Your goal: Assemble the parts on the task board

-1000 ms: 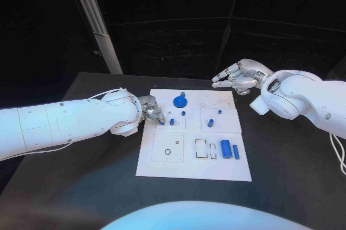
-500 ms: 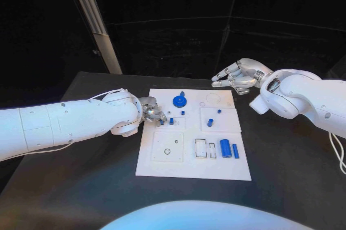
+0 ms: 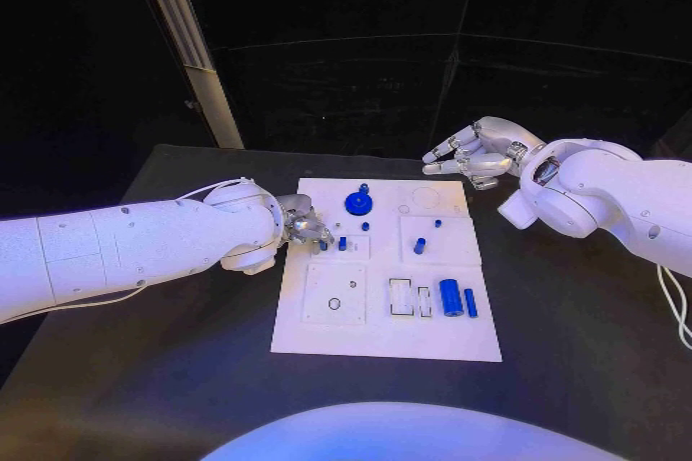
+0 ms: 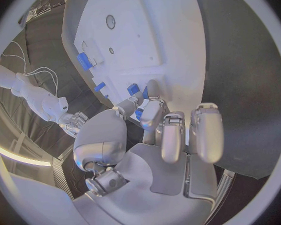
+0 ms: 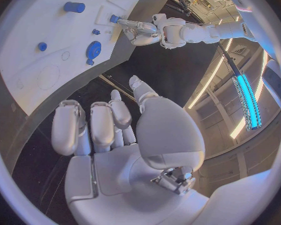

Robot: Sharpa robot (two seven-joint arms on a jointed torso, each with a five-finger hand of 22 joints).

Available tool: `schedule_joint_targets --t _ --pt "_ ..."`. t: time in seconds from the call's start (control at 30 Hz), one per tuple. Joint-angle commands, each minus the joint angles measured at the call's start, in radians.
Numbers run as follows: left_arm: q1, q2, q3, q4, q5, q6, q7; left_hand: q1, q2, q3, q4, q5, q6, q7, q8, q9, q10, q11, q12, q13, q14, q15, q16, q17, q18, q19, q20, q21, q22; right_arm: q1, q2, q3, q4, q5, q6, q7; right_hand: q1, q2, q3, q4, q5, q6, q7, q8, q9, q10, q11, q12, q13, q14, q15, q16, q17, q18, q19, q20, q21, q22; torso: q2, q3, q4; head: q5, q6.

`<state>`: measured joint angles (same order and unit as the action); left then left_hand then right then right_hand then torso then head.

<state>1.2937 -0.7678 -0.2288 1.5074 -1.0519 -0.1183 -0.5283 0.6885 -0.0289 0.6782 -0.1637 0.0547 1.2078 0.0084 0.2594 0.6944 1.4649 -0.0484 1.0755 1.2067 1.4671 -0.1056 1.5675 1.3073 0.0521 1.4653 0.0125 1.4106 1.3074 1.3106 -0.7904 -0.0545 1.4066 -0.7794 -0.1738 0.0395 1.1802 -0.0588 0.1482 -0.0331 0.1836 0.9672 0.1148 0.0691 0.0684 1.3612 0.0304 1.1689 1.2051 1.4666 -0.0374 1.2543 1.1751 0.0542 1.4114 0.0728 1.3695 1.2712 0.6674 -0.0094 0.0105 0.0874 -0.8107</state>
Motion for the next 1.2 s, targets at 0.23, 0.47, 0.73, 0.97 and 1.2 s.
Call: schedule_joint_targets --t 0.23,0.47,0.73,0.97,1.2 --pt "0.001 -0.016 0.001 0.009 -0.002 -0.022 0.004 -0.025 -0.12 -0.067 0.087 -0.006 0.015 -0.006 -0.008 -0.002 0.007 -0.009 0.0 -0.001 0.104 -0.009 0.003 0.263 -0.011 0.021 -0.012 0.004 0.194 0.002 0.001 0.0 0.0 0.003 0.005 0.006 -0.012 0.002 -0.002 -0.004 0.003 0.005 0.002 -0.004 -0.001 0.0 0.002 -0.003 -0.001 0.019 -0.006 -0.003 -0.001 0.016 -0.004 -0.005 -0.006 -0.001 -0.001 -0.0006 0.0007 -0.002 0.002" --pt "0.003 -0.033 0.003 0.024 0.002 -0.05 0.029 0.046 -0.173 -0.086 0.208 -0.006 0.014 -0.003 -0.022 -0.005 0.004 -0.008 -0.013 -0.008 0.104 -0.012 0.003 0.263 -0.01 0.018 -0.016 -0.004 0.192 0.002 0.002 0.0 -0.004 0.003 0.005 0.008 -0.012 0.002 -0.002 -0.004 0.003 0.005 0.002 -0.004 -0.001 0.0 0.002 -0.003 -0.001 0.019 -0.006 -0.003 -0.001 0.016 -0.004 -0.005 -0.006 -0.001 0.0 -0.0007 0.0005 -0.003 0.004" --pt "0.017 -0.061 0.009 0.046 0.066 -0.068 0.079 0.109 -0.19 -0.089 0.224 -0.006 -0.022 0.009 -0.045 -0.008 -0.024 0.001 -0.067 -0.042 0.091 -0.01 -0.029 0.216 0.006 -0.016 -0.015 -0.069 0.165 0.001 0.003 0.0 -0.006 0.003 0.005 0.009 -0.013 0.002 -0.002 -0.004 0.003 0.005 0.002 -0.004 -0.001 0.0 0.002 -0.004 -0.002 0.019 -0.006 -0.004 -0.002 0.016 -0.004 -0.005 -0.007 -0.001 0.0 -0.0003 0.0001 -0.004 0.008" --pt "0.053 -0.071 0.015 0.04 0.176 -0.128 0.295 0.303 -0.157 0.012 0.068 -0.002 -0.152 0.062 -0.109 -0.023 -0.303 0.047 -0.549 -0.356 -0.09 0.038 -0.394 -0.199 0.112 -0.326 0.021 -0.634 -0.092 0.001 0.002 0.0 -0.01 0.003 0.001 0.011 -0.014 0.002 -0.002 -0.004 0.003 0.005 0.002 -0.004 -0.001 -0.001 0.002 -0.006 -0.004 0.018 -0.006 -0.006 -0.004 0.016 -0.006 -0.005 -0.009 -0.004 -0.001 0.0006 -0.0002 -0.009 0.016" --pt "0.066 0.017 0.015 -0.043 0.074 -0.173 0.503 0.48 -0.139 -0.012 -0.01 -0.006 -0.176 0.107 -0.162 -0.101 -0.369 0.093 -0.687 -0.508 -0.266 0.084 -0.781 -0.548 0.126 -0.398 0.068 -0.838 -0.23 0.001 0.006 0.0 -0.018 0.003 -0.016 0.022 -0.009 0.004 0.002 -0.013 0.005 0.014 0.001 -0.002 0.001 -0.077 0.0 -0.142 -0.125 0.001 -0.006 -0.058 -0.056 0.031 -0.044 -0.004 -0.061 -0.072 0.001 -0.0012 -0.0028 -0.017 0.029"
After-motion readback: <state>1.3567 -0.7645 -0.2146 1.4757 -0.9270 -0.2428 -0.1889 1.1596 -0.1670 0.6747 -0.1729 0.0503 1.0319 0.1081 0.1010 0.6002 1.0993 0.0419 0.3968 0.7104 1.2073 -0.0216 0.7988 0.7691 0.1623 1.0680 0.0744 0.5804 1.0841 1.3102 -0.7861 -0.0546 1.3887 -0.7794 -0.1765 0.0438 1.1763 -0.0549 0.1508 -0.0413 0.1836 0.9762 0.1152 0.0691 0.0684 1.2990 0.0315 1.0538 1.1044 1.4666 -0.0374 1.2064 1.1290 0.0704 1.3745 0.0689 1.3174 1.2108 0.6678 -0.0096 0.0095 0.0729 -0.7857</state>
